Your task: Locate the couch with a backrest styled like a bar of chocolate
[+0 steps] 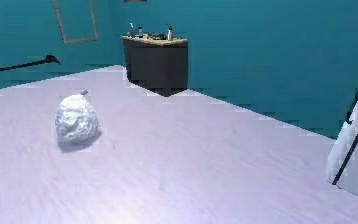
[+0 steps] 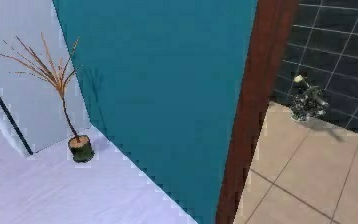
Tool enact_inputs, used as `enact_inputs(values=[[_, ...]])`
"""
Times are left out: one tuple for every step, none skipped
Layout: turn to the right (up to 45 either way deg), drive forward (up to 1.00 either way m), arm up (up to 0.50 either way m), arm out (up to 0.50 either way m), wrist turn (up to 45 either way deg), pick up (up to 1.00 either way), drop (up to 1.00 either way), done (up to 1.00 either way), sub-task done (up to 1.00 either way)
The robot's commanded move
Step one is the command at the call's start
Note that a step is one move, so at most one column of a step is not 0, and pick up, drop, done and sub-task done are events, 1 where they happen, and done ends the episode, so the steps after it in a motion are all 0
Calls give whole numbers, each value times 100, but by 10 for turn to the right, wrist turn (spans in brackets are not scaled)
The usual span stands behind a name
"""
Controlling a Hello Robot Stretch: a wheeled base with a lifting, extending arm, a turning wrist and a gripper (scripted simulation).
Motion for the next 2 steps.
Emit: enact_inputs(values=[[450,0,0,0,0,0,0,0,0],[450,0,0,0,0,0,0,0,0]])
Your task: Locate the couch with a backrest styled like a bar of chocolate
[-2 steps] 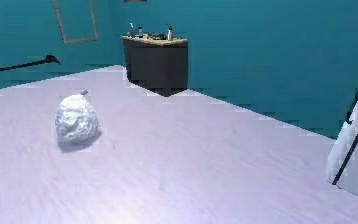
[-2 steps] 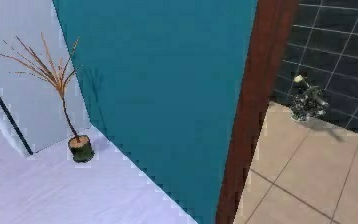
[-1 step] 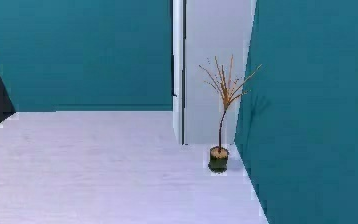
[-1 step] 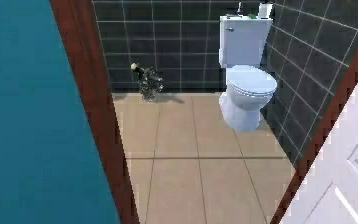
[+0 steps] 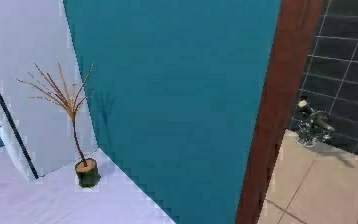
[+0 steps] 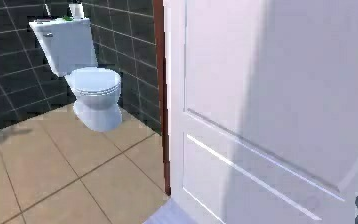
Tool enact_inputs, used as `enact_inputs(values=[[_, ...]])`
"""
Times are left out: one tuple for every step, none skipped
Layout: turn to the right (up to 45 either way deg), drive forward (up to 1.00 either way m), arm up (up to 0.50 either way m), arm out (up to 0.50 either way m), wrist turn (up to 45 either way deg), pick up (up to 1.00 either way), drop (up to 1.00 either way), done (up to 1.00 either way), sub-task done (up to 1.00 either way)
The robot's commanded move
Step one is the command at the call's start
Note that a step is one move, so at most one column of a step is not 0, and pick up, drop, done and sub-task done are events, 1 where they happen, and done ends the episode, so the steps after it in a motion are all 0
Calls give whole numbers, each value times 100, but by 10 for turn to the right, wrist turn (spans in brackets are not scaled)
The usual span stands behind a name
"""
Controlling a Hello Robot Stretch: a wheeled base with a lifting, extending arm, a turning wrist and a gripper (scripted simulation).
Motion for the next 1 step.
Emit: enact_inputs(values=[[450,0,0,0,0,0,0,0,0]])
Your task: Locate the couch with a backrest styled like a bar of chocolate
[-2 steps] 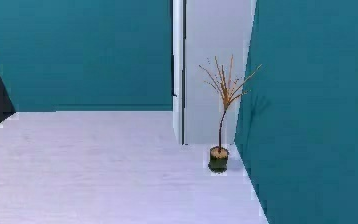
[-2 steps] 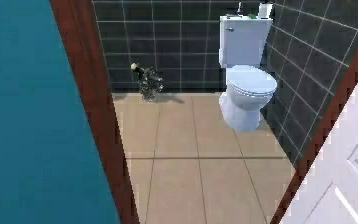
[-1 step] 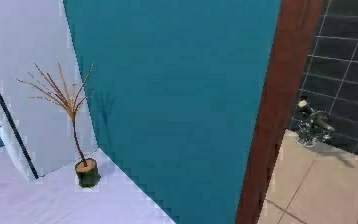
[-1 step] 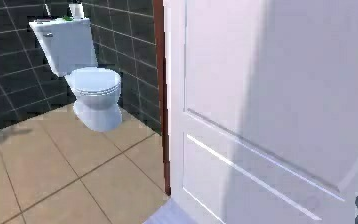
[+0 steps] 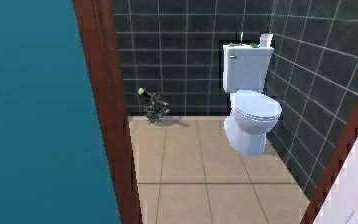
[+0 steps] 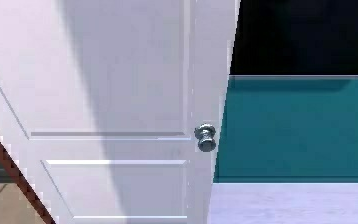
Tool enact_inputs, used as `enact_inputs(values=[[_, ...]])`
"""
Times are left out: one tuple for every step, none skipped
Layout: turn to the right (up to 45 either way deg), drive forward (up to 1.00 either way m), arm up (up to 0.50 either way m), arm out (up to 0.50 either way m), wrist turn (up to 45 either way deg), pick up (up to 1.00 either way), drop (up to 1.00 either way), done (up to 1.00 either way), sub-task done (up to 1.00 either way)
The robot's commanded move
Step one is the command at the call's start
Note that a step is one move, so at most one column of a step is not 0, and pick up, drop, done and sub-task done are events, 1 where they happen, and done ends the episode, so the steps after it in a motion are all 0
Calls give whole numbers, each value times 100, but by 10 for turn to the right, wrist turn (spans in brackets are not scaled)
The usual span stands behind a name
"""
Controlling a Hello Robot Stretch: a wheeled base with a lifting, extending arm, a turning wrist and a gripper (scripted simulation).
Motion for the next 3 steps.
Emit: enact_inputs(values=[[270,0,0,0,0,0,0,0,0],[0,15,0,0,0,0,0,0,0],[-390,0,0,0,0,0,0,0,0]])
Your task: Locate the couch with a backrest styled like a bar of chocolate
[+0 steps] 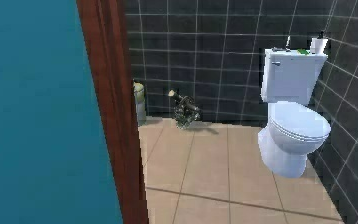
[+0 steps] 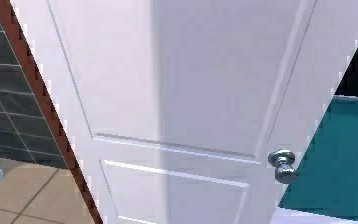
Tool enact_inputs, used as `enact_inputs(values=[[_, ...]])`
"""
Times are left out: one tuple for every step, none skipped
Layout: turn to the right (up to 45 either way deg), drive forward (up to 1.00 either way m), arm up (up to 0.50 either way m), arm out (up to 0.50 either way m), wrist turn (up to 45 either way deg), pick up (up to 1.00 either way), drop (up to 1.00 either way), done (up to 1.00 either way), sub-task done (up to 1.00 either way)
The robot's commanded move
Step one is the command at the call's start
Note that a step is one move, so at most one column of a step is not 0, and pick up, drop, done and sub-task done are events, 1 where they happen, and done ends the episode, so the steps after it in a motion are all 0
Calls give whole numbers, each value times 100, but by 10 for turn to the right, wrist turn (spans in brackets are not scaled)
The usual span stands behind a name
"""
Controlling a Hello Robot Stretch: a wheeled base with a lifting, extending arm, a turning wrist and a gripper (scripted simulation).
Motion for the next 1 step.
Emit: enact_inputs(values=[[0,30,0,0,0,0,0,0,0]])
